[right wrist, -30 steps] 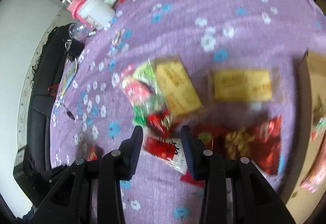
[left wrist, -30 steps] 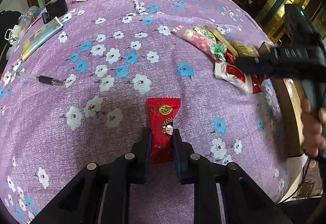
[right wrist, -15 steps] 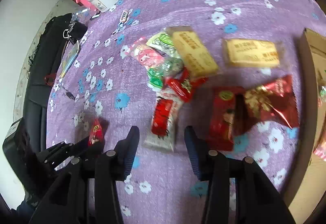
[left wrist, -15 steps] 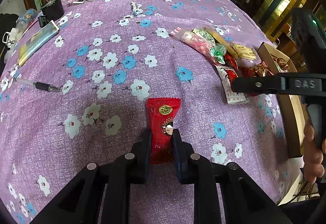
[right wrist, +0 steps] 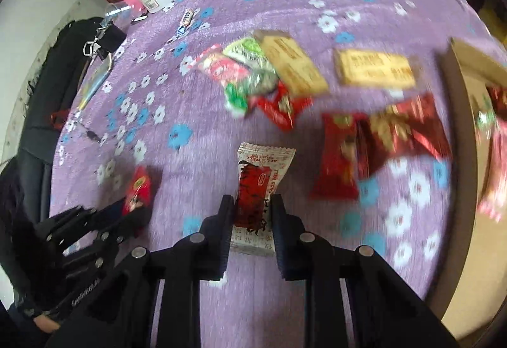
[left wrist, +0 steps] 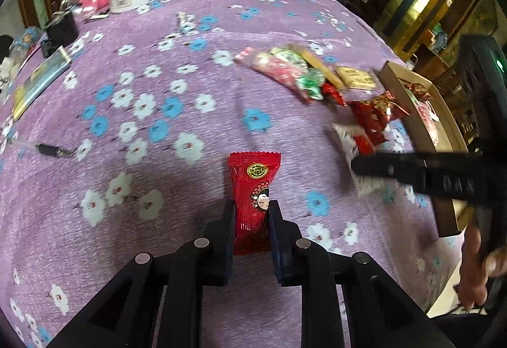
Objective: Organize snacks
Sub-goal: 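Carry red candy in left gripper while right carries white-red packet to tray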
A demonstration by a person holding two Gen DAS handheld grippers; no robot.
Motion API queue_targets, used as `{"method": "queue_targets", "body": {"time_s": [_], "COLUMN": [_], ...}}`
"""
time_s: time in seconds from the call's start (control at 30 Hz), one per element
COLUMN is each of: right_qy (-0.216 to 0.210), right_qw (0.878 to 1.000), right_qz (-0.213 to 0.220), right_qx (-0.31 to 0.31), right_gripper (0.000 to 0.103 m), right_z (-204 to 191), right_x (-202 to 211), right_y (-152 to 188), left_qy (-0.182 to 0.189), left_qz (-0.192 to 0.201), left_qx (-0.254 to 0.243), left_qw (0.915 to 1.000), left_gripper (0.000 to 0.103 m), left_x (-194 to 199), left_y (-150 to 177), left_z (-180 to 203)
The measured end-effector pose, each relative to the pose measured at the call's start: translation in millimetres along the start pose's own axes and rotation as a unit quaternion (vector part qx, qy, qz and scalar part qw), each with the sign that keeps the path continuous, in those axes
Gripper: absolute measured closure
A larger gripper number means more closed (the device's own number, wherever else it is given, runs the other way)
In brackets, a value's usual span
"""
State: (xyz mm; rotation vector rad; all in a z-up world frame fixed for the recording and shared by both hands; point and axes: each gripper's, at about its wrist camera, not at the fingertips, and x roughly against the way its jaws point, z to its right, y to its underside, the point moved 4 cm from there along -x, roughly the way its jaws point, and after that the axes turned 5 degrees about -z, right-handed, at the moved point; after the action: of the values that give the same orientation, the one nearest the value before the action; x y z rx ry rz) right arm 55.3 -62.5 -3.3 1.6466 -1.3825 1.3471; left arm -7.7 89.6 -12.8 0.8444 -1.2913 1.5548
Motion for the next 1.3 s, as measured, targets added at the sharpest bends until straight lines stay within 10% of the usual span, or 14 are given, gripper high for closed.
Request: {"method": "queue_targets", "body": {"time_s": [1.3], "right_qy": [-0.024], "right_qw": [0.981], "right_qz": [0.126], "right_qx": [-0.148], "right_gripper": [0.080], "right_z": [129], "right_x": [113], "right_y": [75], "left_qy": [0.069], "left_qz": [-0.006], "left_qx": [-0.174], "left_qw": [0.9823], "left_gripper": [0.085], "left_x": [-3], "left_y": [-32], "left_z": [185]}}
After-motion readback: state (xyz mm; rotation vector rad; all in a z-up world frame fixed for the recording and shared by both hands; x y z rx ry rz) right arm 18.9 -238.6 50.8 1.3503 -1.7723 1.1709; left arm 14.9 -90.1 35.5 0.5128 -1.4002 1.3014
